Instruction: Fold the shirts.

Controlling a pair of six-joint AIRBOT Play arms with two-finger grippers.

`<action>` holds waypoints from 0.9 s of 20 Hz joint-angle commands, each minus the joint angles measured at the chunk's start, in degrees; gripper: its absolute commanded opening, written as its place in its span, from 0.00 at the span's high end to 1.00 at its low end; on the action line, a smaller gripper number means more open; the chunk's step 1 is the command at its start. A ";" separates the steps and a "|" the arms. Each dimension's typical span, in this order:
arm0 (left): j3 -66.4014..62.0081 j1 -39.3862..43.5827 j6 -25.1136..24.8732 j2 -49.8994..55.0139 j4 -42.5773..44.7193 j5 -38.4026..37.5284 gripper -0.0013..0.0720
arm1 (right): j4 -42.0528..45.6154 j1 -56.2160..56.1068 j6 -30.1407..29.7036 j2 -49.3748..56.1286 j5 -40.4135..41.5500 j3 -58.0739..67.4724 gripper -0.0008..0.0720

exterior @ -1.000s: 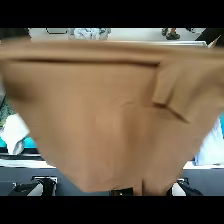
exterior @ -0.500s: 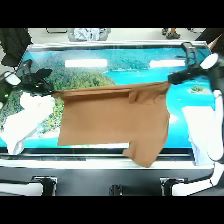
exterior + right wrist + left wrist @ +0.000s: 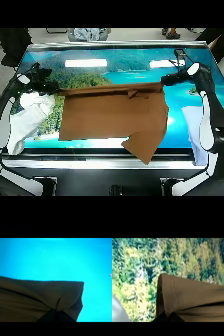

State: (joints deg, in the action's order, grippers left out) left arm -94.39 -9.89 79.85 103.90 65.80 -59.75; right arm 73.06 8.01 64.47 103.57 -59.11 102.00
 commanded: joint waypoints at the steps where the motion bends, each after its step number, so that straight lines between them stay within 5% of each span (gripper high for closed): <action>1: -1.11 -1.46 -3.58 1.09 -0.20 -13.46 0.94 | 4.98 -0.13 -2.71 -1.03 -18.69 -0.85 0.93; 5: -1.11 -0.74 -2.69 4.92 -0.22 -22.99 0.94 | 4.50 -0.46 -1.64 2.71 -18.99 -4.02 0.94; 11: -1.18 -0.61 -1.20 5.55 -0.28 -26.18 0.94 | 4.50 -0.46 -1.66 3.82 -17.79 -4.04 0.93; 12: -1.22 -0.61 -1.20 5.53 -0.31 -26.82 0.88 | 4.33 -0.44 -1.62 3.76 -16.35 -3.98 0.88; 13: -1.68 -0.79 -1.20 5.53 -0.28 -28.09 0.60 | 3.06 -0.37 -1.46 3.32 -15.98 -3.96 0.57; 14: -2.78 -1.27 -1.18 5.46 -0.26 -29.81 0.48 | 2.54 -0.02 -1.73 2.38 -16.61 -3.85 0.33; 18: -3.85 -4.87 1.60 0.72 -0.24 -33.31 0.26 | 3.21 7.02 -1.68 -2.71 -28.68 -4.00 0.28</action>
State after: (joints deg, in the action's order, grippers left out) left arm -97.89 -12.86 79.75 107.22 65.58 -89.65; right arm 76.64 11.11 62.76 103.48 -79.59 98.08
